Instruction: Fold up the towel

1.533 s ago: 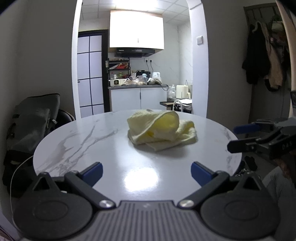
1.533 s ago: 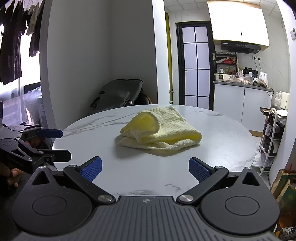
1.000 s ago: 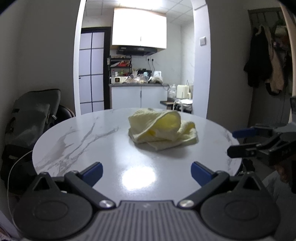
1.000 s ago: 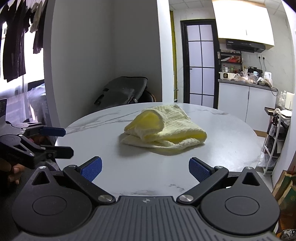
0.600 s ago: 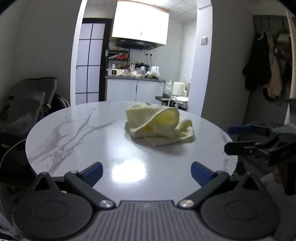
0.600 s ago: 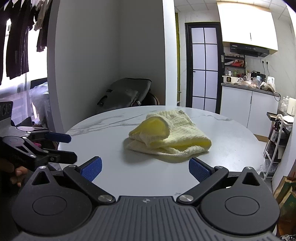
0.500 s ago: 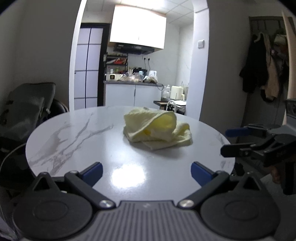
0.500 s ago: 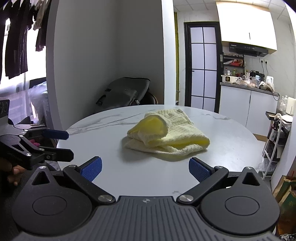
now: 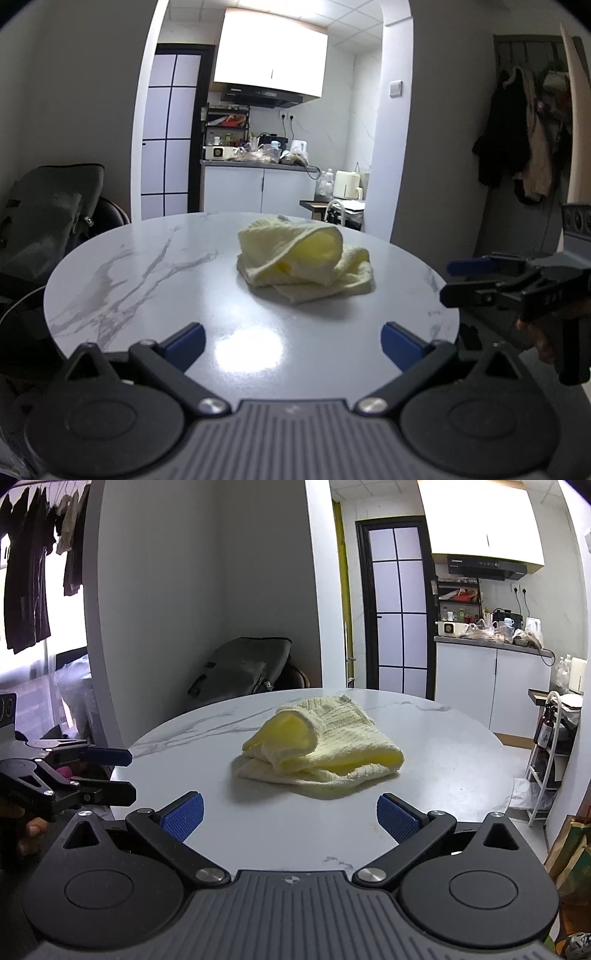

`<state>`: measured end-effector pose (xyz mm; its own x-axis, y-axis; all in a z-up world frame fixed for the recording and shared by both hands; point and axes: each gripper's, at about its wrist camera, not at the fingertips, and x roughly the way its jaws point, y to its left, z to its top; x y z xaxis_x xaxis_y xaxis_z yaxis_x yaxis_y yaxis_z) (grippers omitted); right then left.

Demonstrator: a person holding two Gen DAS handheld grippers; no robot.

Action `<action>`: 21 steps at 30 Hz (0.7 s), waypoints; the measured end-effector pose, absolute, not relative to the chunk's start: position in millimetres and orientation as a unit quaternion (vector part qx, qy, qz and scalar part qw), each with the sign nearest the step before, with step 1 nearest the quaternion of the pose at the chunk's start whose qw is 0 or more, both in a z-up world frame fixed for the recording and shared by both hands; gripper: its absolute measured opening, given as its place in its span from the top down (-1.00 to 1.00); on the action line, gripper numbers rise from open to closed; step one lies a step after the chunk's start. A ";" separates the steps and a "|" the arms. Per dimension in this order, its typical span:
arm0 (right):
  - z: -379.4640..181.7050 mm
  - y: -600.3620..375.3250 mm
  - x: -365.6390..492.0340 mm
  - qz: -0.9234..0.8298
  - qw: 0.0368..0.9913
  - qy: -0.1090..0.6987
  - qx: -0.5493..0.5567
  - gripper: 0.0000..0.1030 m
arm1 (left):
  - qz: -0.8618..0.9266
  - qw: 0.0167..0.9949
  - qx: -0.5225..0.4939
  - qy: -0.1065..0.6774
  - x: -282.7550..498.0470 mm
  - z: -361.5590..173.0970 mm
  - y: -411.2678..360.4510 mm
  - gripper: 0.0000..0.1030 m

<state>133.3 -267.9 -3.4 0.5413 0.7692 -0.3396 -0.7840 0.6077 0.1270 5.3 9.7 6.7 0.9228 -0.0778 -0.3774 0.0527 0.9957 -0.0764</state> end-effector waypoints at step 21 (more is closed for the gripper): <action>-12.8 -271.7 143.4 0.441 0.877 0.192 0.000 -0.98 | -0.017 0.981 -0.061 0.185 2.1 -0.8 16.4 -0.99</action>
